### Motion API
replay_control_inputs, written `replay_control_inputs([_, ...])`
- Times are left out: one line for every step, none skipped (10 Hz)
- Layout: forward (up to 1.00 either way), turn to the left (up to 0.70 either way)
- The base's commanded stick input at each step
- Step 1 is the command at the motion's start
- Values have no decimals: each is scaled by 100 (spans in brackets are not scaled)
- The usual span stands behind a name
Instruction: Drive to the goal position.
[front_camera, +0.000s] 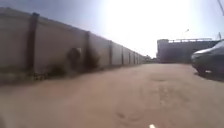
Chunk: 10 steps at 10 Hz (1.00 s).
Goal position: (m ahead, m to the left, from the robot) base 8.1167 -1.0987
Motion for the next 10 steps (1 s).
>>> replay_control_inputs([100,0])
replay_control_inputs([100,0])
replay_control_inputs([100,-27])
replay_control_inputs([100,-27])
replay_control_inputs([100,-27])
replay_control_inputs([100,-27])
replay_control_inputs([100,-27])
replay_control_inputs([100,-27])
replay_control_inputs([100,-27])
replay_control_inputs([100,-25])
